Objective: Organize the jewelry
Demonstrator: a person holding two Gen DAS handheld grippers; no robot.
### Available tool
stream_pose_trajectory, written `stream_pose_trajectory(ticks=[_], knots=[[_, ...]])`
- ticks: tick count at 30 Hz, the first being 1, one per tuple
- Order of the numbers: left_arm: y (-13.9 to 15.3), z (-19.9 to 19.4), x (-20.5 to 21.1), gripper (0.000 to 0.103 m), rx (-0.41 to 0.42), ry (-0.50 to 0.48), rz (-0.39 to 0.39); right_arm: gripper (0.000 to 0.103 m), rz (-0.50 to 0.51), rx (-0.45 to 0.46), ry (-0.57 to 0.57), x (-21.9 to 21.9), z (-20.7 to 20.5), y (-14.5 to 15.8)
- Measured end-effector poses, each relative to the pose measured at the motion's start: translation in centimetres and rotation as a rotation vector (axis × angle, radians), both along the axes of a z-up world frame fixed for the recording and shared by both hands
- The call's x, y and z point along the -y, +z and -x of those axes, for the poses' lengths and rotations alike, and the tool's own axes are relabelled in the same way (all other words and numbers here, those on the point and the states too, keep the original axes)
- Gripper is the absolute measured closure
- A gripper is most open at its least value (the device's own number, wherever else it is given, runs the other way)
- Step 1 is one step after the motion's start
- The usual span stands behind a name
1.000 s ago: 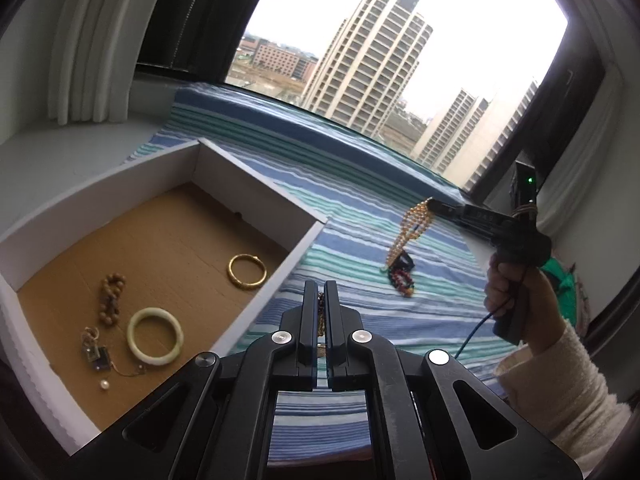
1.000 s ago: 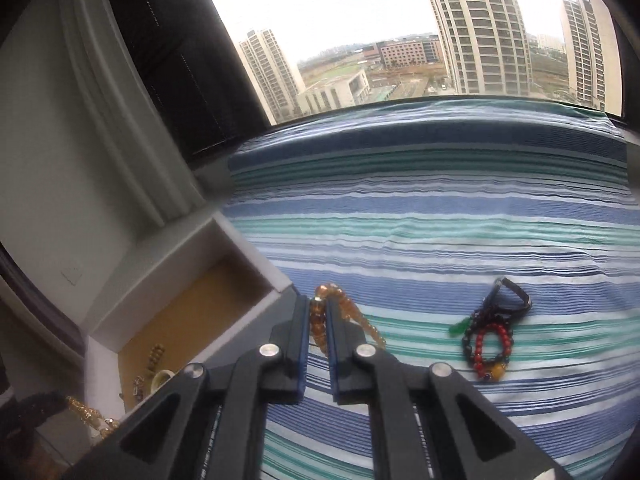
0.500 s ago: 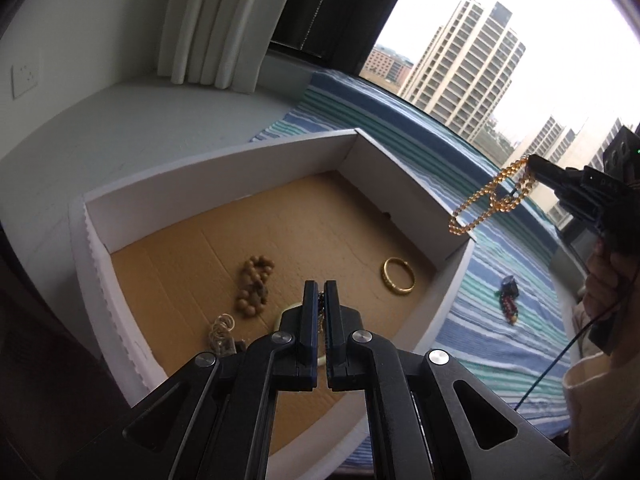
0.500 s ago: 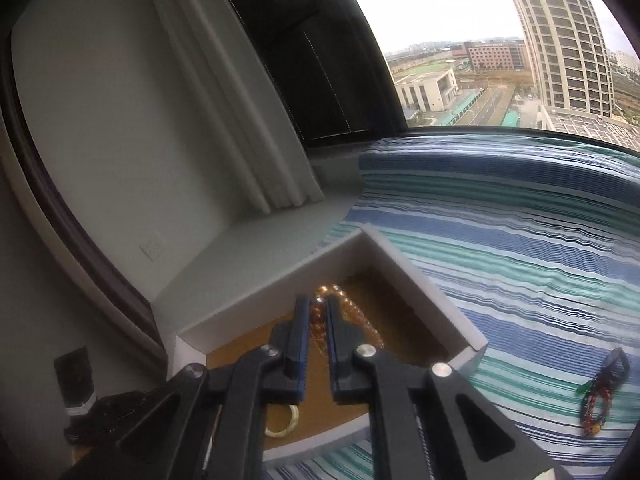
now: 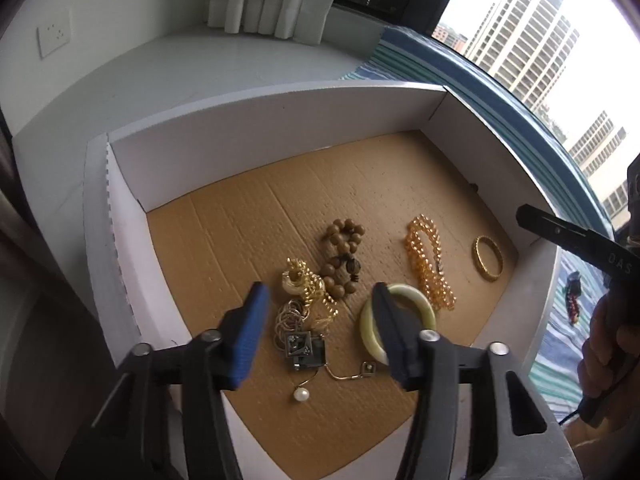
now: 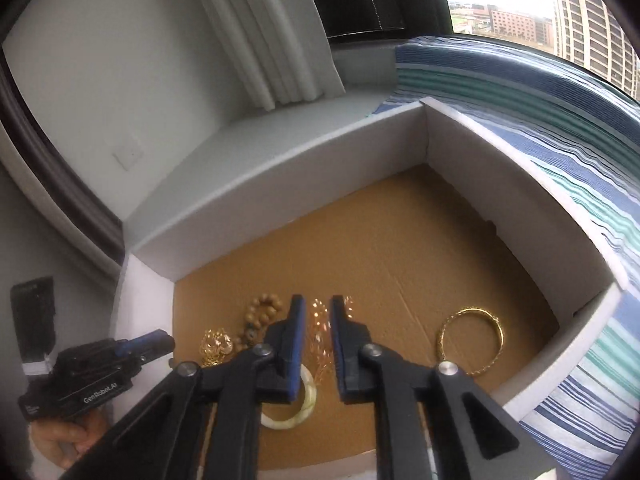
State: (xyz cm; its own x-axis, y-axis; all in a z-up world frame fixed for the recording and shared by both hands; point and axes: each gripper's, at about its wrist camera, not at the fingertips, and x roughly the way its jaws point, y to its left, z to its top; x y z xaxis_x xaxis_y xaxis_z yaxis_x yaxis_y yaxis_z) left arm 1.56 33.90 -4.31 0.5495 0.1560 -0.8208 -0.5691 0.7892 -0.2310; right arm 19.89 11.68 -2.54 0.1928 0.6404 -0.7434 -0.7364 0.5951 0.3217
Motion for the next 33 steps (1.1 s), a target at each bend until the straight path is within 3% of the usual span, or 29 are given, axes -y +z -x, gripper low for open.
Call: stream_pose_trajectory(ticks=[1,5,9,12,19,27,33], knots=[[0.3,0.2,0.3,0.028,0.007,0.007,-0.020,0.053,-0.012,0.003,-0.003,0.5,0.2,0.4],[1.6,0.7,1.9,0.025,0.032,-0.014,-0.033,0.046,-0.041,0.062,-0.028,4.2,1.1,2.6],[3.0,0.8,5.4,0.020,0.067,-0.066,-0.073,0.029,-0.032,0.127,-0.092,8.1,2.3,3.1],[4.0,0.2,8.9,0.017,0.098,-0.136,-0.078,0.028,-0.003,0.142,-0.157,12.3,3.7,1.8],[4.3,-2.3,17.2,0.016,0.117,-0.331,-0.077,0.028,0.134,0.176,-0.326,23.5,7.4,-4.3],[1.3,-5.7,25.8,0.014,0.057,-0.527,-0.056,0.028,0.238,0.142,-0.569,35.2,10.4,-9.0],[-0.7,-6.3,29.3,0.014,0.006,-0.600,-0.047,0.028,0.253,0.135,-0.715,40.0,11.5,-10.2]])
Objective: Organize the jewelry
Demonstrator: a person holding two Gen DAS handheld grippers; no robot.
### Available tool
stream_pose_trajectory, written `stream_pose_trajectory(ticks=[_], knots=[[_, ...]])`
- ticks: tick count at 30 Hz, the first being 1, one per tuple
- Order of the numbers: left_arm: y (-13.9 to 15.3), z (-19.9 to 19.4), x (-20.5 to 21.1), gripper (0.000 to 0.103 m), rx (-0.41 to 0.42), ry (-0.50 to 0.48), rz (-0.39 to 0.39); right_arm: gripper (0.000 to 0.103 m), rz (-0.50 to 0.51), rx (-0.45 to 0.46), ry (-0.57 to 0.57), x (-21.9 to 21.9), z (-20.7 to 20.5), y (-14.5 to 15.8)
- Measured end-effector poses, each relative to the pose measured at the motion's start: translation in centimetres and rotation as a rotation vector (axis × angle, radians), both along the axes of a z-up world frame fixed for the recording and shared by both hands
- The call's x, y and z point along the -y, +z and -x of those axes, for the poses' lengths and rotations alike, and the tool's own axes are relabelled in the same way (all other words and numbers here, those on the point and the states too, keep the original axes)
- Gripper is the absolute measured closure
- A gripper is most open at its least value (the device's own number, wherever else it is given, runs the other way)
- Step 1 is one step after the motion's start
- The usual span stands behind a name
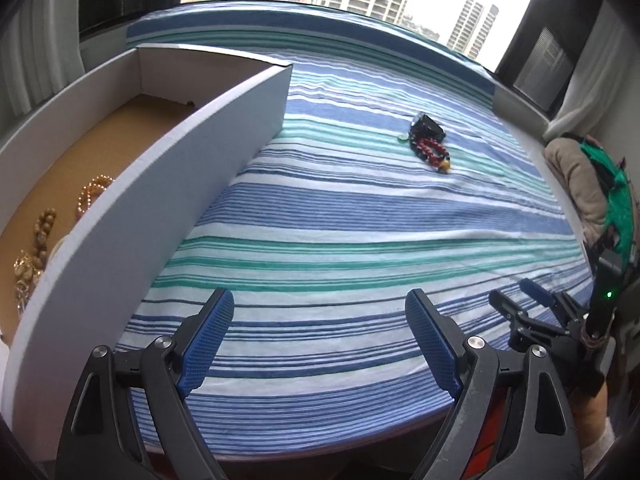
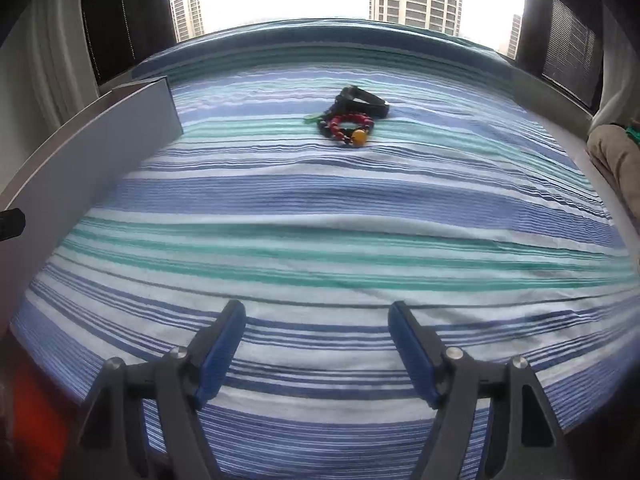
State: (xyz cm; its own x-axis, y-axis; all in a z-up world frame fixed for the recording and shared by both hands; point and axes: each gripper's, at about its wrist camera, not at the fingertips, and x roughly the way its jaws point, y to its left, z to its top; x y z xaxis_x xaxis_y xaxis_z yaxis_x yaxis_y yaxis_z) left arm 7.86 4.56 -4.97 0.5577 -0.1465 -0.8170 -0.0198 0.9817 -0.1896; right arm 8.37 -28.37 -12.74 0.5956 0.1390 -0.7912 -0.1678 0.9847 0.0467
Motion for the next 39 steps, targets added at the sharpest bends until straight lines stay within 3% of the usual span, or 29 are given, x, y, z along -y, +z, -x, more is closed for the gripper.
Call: stream_pose_trajectory(ticks=[6,14,39], knots=[[-0.4,0.2,0.4,0.014,-0.018,0.003,-0.026,0.028,0.008,0.024,-0.063,1.8,0.2,-0.4],[-1.3,0.2,-0.2,0.014,-0.048,0.036,-0.024,0.028,0.006,0.022,-0.028,0.7,0.4,-0.7],[-1.1,-2.1,2.8,0.014,-0.064,-0.027,-0.046,0.028,0.038,0.090,-0.042,1.9,1.3,0.3]])
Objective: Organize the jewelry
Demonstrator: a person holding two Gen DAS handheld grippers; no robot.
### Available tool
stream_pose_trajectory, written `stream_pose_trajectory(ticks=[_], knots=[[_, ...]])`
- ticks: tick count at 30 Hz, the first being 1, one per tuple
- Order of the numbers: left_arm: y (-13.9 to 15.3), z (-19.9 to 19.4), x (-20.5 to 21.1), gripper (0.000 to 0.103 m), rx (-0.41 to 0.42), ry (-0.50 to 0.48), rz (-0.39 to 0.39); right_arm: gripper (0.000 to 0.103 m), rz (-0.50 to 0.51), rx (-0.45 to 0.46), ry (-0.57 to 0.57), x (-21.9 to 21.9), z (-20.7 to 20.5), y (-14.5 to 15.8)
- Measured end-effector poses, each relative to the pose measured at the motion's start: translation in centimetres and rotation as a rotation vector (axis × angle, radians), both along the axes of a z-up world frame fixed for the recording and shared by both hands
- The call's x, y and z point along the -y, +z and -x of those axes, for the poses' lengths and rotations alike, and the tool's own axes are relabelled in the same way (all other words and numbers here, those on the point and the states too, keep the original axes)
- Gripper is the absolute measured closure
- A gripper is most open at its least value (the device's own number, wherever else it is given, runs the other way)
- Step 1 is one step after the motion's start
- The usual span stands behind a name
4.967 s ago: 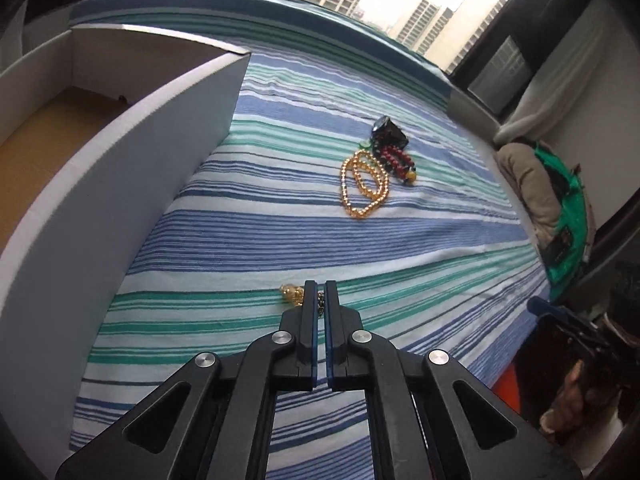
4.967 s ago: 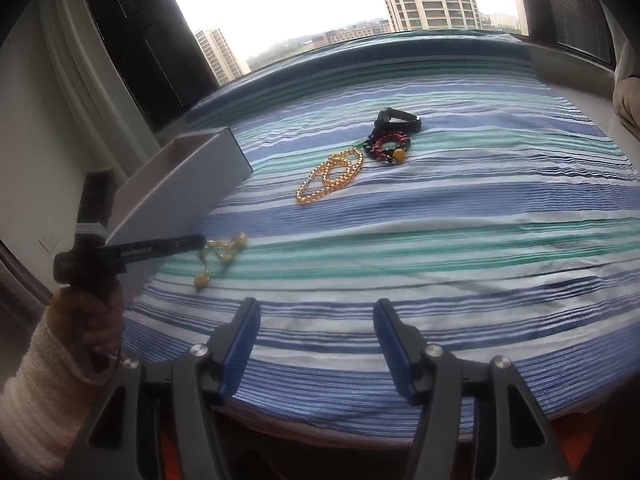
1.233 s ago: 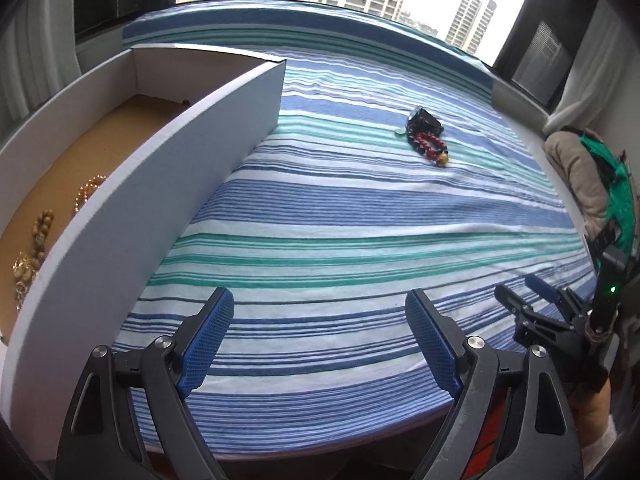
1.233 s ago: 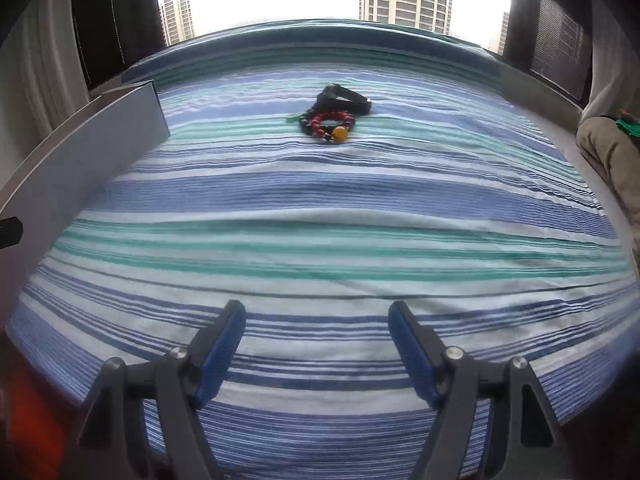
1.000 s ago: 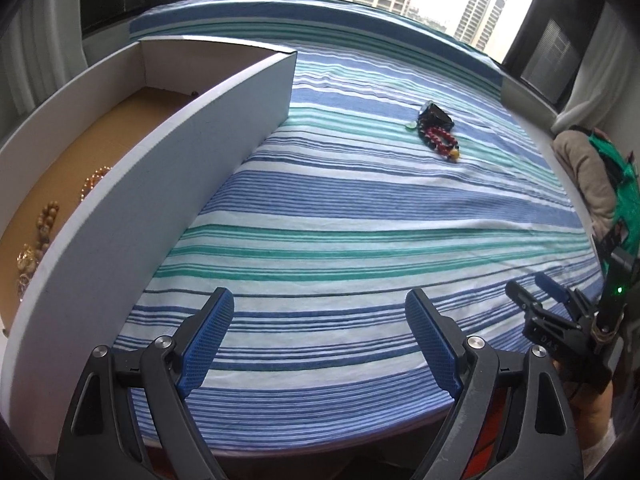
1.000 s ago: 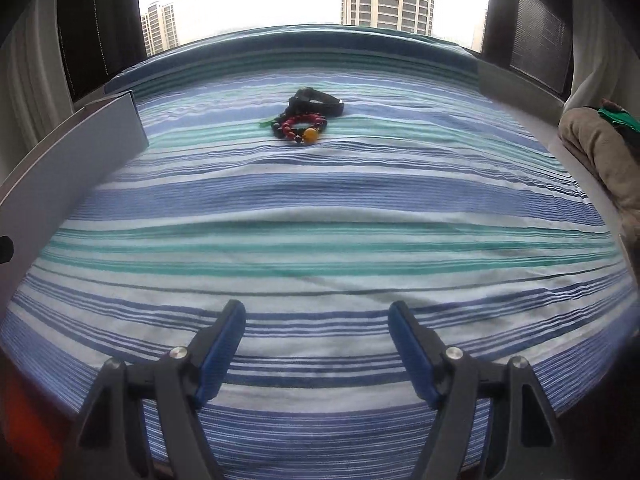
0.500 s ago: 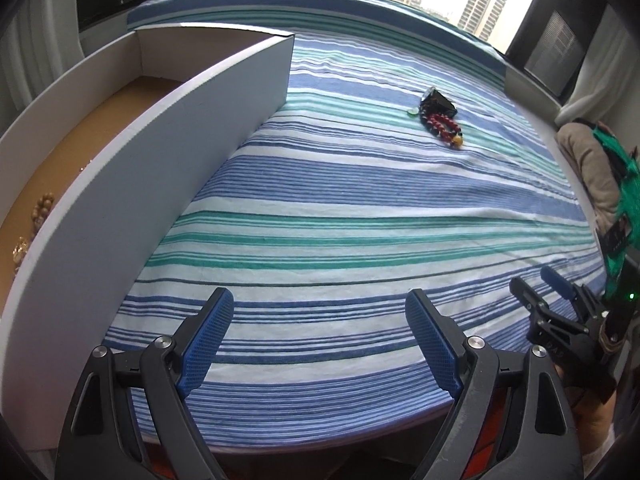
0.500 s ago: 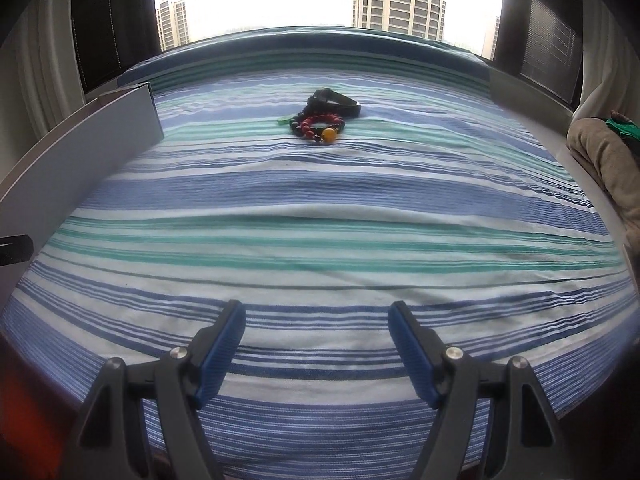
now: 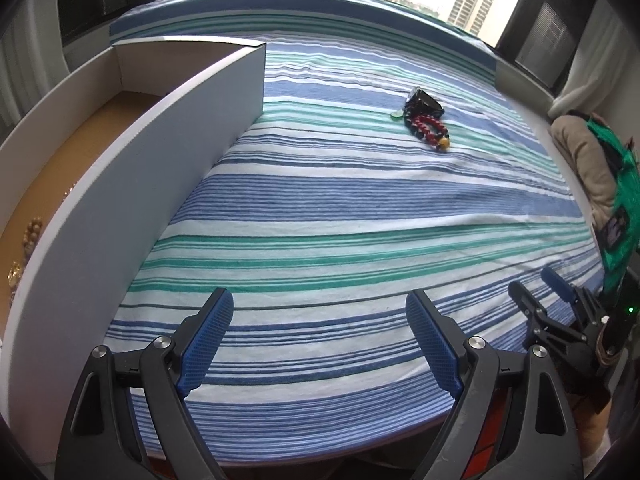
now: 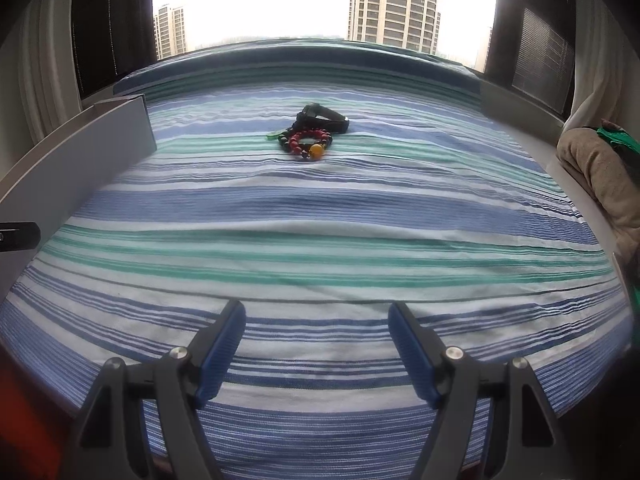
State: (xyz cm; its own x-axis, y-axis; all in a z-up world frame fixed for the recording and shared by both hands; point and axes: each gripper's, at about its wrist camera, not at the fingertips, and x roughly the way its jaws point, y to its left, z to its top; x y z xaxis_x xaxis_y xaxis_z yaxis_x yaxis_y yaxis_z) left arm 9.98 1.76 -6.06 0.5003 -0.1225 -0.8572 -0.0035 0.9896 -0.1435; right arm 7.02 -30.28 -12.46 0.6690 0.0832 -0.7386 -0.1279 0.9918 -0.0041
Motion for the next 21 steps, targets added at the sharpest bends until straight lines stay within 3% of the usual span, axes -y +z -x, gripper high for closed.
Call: stream_pose_trajectory(ticks=[8,13,21], knots=[[0.0,-1.2,1.7,0.013,-0.031,-0.031,0.007,0.028,-0.027,-0.006,-0.024,1.6,-0.3,-0.4],[1.6,-2.5,2.8,0.013,-0.012,-0.054,-0.011,0.028,-0.049,-0.008,-0.039,2.7,-0.3,-0.6],[4.6,-7.0,4.8,0.006,0.055,-0.104,0.079,0.028,-0.091,0.002,-0.077,4.6,-0.7,-0.7]])
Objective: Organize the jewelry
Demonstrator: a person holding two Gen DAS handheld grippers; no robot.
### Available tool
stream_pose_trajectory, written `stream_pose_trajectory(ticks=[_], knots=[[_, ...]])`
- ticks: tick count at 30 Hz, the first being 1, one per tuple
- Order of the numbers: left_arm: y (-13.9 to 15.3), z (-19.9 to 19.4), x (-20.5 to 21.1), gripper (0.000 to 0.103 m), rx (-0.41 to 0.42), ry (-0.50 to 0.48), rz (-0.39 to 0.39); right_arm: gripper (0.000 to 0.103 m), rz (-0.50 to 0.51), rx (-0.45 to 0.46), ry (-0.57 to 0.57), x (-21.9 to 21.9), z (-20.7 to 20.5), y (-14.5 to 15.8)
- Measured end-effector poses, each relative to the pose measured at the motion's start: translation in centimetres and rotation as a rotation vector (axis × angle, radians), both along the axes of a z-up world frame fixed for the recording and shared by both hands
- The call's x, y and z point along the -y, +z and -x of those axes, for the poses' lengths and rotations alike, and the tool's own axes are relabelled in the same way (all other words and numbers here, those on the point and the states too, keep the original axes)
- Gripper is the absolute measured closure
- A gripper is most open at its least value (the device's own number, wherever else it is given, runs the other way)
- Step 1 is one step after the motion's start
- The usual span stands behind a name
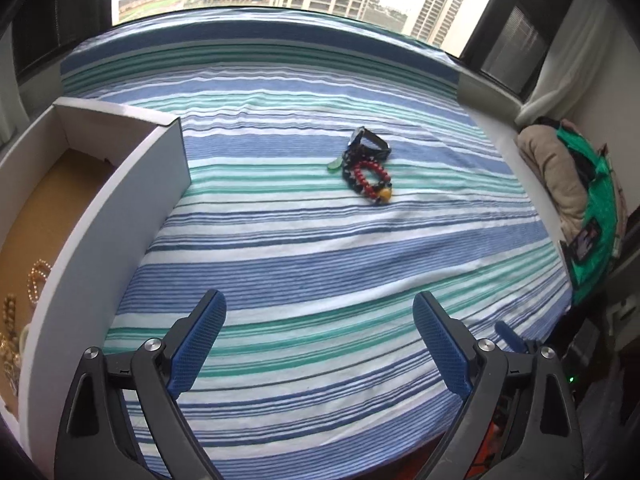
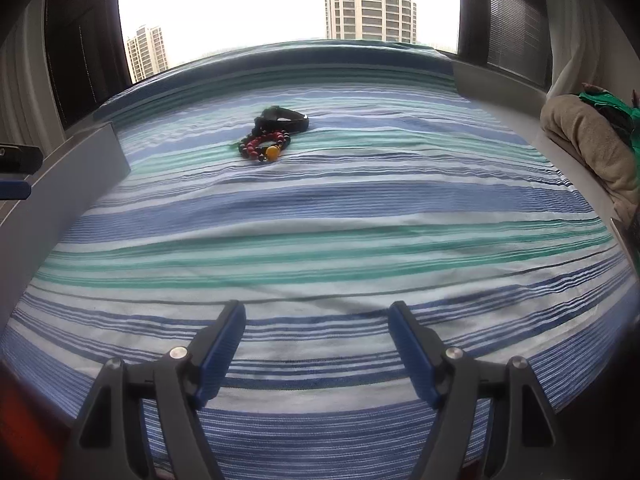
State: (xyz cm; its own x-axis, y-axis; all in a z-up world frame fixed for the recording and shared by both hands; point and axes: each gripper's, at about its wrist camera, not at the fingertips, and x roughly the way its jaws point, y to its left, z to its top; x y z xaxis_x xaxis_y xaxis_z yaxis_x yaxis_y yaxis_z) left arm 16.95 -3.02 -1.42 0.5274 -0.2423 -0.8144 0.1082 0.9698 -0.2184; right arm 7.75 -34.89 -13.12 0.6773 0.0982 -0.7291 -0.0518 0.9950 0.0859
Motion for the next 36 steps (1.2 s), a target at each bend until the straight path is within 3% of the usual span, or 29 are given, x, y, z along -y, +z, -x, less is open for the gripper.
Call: stream_pose_trajectory(ticks=[2,5,12,15,17,20,22,23,24,26,27,36], knots=[[-1.0,-1.6,0.8,0.006,0.008,0.000,0.016,0.028,-0.013,0.002,-0.009,0.5,-0.2,0.0],[-3.8,-4.5,2.5,0.007,-0.056,-0.003,0.039,0.028,-0.031,0.003,-0.021,1.1,-0.3,-0.1],[-6.7,-11.9,8.8,0.009,-0.047,-0.072,-0.016,0.028,-0.043,0.014,-0.033,2.3,-0.2,-0.1],[-7.7,-15.7,10.1,0.024,-0.051,-0.024,-0.005,0.028,-0.051,0.012,-0.036,2.7,-0.4,-0.2],[-8.6,-17.8,10.6,0.026,-0.064,0.019,-0.013,0.028,-0.055,0.009,-0.037,2.8,-0.4,-0.3],[-10.4,-19.9,11.5,0.034,-0.078,0.074,-0.112,0.028,-0.057,0.000,-0.033,2.8,-0.4,-0.6],[-11.7,-20.4,11.7,0.050,-0.098,0.096,-0.182,0.028,-0.058,-0.006,-0.030,2.9,-0.4,-0.7],[-11.6,-20.1,11.8,0.055,-0.060,0.102,-0.222,0.028,-0.058,-0.008,-0.029,3.0,-0.3,-0.8],[-11.7,-19.7,11.9,0.077,-0.047,0.087,-0.243,0.028,-0.058,-0.011,-0.029,3.2,-0.3,-0.8],[-11.5,-18.5,11.4,0.083,-0.038,0.064,-0.257,0.028,-0.060,-0.016,-0.030,3.3,-0.4,-0.9],[-11.5,-17.7,10.9,0.092,-0.040,0.057,-0.245,0.028,-0.061,-0.016,-0.031,3.4,-0.4,-0.8],[-10.2,-4.4,1.2,0.092,-0.136,0.019,-0.136,0.028,-0.055,0.013,-0.026,2.6,-0.4,0.3]])
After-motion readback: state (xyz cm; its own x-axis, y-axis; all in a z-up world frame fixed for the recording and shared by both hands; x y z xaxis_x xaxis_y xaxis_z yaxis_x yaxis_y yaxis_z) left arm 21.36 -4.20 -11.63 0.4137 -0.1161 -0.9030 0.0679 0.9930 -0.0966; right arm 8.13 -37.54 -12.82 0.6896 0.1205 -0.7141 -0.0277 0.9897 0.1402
